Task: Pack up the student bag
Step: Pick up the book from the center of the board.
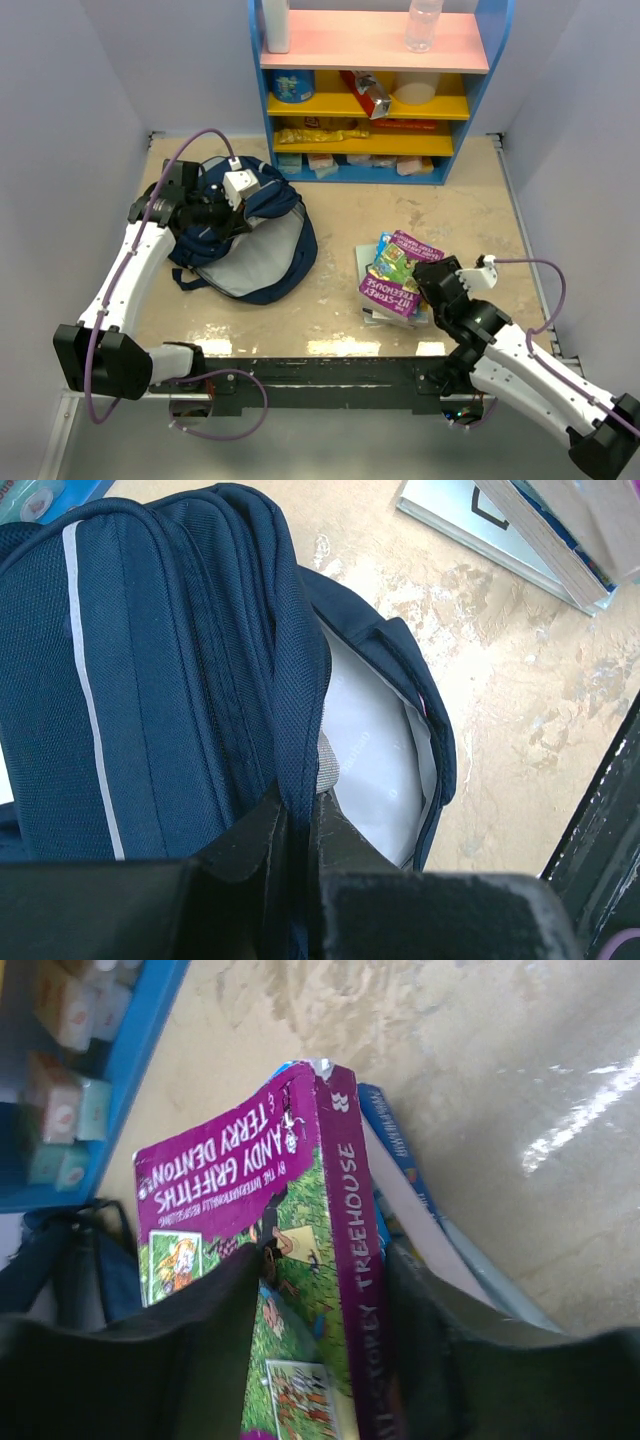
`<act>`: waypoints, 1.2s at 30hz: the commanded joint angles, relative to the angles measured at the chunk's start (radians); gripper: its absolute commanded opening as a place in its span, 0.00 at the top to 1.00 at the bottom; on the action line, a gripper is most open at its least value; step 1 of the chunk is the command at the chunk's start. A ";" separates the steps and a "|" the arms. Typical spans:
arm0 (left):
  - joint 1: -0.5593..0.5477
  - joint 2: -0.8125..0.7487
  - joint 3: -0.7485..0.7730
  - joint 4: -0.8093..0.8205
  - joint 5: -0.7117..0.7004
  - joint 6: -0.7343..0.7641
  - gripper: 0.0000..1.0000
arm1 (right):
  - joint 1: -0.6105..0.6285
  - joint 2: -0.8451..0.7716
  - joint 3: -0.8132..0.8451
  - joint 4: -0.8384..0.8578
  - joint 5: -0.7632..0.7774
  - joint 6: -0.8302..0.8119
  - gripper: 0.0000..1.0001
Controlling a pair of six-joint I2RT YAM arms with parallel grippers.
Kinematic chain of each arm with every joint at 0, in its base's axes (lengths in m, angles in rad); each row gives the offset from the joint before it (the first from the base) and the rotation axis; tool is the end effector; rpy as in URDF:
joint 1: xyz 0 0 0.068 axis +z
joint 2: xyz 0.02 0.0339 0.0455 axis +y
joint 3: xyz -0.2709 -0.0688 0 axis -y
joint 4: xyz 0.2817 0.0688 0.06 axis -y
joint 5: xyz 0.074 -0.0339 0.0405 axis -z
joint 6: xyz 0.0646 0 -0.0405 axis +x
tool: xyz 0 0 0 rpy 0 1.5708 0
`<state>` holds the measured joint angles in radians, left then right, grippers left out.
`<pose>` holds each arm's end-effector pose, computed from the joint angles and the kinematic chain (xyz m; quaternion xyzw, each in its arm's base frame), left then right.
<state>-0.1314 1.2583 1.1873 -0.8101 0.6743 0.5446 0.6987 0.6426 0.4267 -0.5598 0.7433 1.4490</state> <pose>0.2933 -0.0794 0.3151 0.4000 0.8008 -0.2393 0.3761 0.1644 0.0810 0.1890 0.4456 0.7478 0.1575 0.4663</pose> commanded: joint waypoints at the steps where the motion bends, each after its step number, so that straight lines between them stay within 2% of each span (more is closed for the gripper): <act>1: -0.008 -0.042 0.037 0.052 0.096 0.034 1.00 | -0.005 -0.061 0.006 -0.058 0.039 0.068 0.61; 2: -0.008 -0.042 0.038 0.051 0.093 0.035 1.00 | -0.005 -0.081 0.009 -0.075 0.045 0.073 0.67; 9: -0.008 -0.042 0.038 0.046 0.102 0.032 1.00 | -0.004 -0.196 0.069 -0.230 0.087 0.094 0.68; 11: -0.008 -0.043 0.041 0.042 0.100 0.034 1.00 | -0.004 -0.227 0.087 -0.221 0.087 0.041 0.73; 12: -0.010 -0.043 0.043 0.039 0.099 0.034 1.00 | -0.004 -0.239 0.102 -0.153 0.077 -0.001 0.76; 14: -0.010 -0.045 0.047 0.040 0.097 0.032 1.00 | -0.005 -0.245 0.121 -0.022 0.025 -0.179 0.90; 15: -0.008 -0.046 0.049 0.045 0.097 0.028 1.00 | -0.004 -0.236 0.130 0.097 0.002 -0.226 0.97; 16: -0.008 -0.045 0.054 0.046 0.099 0.019 1.00 | -0.005 -0.215 0.141 0.168 -0.068 -0.283 1.00; 17: -0.008 -0.045 0.057 0.049 0.097 0.014 1.00 | -0.004 -0.158 0.173 0.237 -0.112 -0.391 1.00; 18: -0.010 -0.045 0.058 0.063 0.094 0.008 1.00 | -0.004 -0.112 0.191 0.374 -0.168 -0.445 1.00; 22: -0.008 -0.042 0.103 0.081 0.091 -0.015 1.00 | -0.004 0.090 0.322 0.614 -0.465 -0.593 1.00; 23: -0.008 -0.043 0.112 0.084 0.087 -0.017 1.00 | -0.005 0.130 0.372 0.636 -0.555 -0.608 1.00; 26: -0.010 -0.054 0.144 0.097 0.070 -0.021 1.00 | -0.004 0.239 0.420 0.734 -0.671 -0.604 1.00; 30: -0.008 -0.076 0.170 0.121 0.039 -0.052 1.00 | -0.004 0.362 0.419 0.892 -0.868 -0.550 1.00; 33: -0.008 -0.073 0.207 0.131 0.018 -0.083 1.00 | -0.004 0.518 0.402 1.047 -1.023 -0.483 1.00; 34: -0.008 -0.071 0.215 0.124 0.013 -0.086 1.00 | -0.002 0.602 0.403 1.087 -1.050 -0.448 1.00; 36: -0.008 -0.068 0.227 0.105 0.016 -0.084 1.00 | 0.004 0.669 0.397 1.204 -1.076 -0.412 1.00</act>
<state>-0.1314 1.2373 1.3155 -0.8169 0.6224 0.4866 0.6937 1.1866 0.7929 0.3187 -0.1322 0.9333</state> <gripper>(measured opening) 0.090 0.309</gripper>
